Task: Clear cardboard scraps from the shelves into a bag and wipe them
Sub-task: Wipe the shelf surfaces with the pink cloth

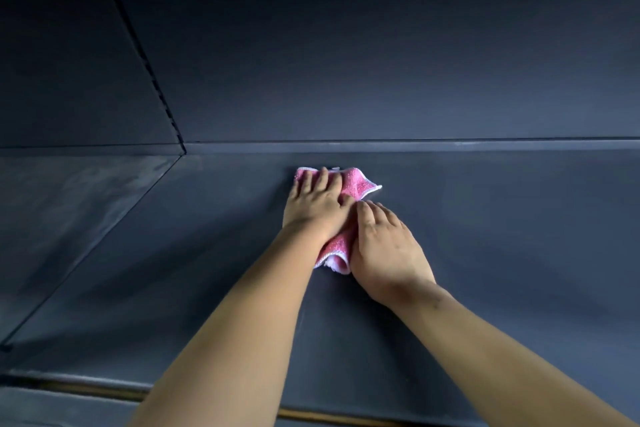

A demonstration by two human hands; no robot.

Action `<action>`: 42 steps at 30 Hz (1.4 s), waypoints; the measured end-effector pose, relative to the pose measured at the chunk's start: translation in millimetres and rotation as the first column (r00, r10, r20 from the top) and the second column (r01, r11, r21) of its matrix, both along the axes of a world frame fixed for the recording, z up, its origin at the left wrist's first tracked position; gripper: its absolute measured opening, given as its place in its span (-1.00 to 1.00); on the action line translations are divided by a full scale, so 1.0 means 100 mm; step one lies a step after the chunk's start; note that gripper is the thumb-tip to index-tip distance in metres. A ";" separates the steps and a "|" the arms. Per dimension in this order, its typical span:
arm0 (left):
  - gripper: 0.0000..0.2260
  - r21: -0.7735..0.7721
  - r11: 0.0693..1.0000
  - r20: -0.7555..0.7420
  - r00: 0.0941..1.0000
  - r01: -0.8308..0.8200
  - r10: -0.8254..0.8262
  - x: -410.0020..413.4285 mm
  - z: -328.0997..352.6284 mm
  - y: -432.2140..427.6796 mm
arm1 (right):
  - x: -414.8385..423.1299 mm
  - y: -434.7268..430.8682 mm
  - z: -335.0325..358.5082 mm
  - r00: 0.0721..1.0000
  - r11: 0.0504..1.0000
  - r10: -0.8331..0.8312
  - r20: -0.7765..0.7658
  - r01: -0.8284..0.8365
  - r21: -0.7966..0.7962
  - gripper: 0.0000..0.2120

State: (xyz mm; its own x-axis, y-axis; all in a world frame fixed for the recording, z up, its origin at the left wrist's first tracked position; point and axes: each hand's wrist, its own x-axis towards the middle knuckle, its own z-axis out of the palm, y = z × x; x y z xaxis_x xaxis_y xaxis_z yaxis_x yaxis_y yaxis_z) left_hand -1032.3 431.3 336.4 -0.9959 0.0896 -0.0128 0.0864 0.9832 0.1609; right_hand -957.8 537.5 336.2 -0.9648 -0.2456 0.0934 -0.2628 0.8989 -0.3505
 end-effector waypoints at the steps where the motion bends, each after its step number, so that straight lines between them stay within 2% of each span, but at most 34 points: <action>1: -0.51 0.005 1.000 -0.002 1.000 0.006 -0.006 -0.04 0.00 0.01 | 0.00 0.00 0.00 1.000 1.000 -0.002 -0.005 0.002 0.000 -0.28; 10: -0.50 0.057 0.995 0.009 0.997 -0.082 0.081 -0.21 0.03 -0.04 | 0.01 0.00 0.01 1.000 1.000 -0.013 -0.009 0.013 -0.003 -0.46; 21: -0.50 0.055 0.988 -0.032 0.989 -0.141 0.143 -0.02 -0.03 -0.07 | -0.01 -0.01 -0.03 0.999 0.999 0.029 -0.017 -0.029 0.019 -0.27; 26: -0.50 0.055 0.987 -0.051 0.987 -0.148 0.151 -0.06 -0.05 -0.06 | -0.05 -0.02 -0.04 0.998 1.000 0.020 -0.055 -0.019 0.019 -0.31; 37: -0.51 0.027 0.997 -0.018 0.997 -0.069 0.070 -0.34 -0.04 -0.10 | -0.04 -0.01 -0.05 0.996 1.000 -0.011 -0.087 0.012 0.009 -0.45; 41: -0.51 0.026 0.999 -0.014 1.000 -0.028 0.028 -0.43 -0.04 -0.18 | -0.01 -0.02 -0.02 0.995 0.999 -0.026 -0.098 0.029 0.025 -0.34; 42: -0.51 0.022 0.999 -0.018 0.999 -0.039 0.039 -0.45 -0.03 -0.23 | -0.01 -0.02 -0.03 0.994 0.999 -0.036 -0.100 0.038 0.017 -0.39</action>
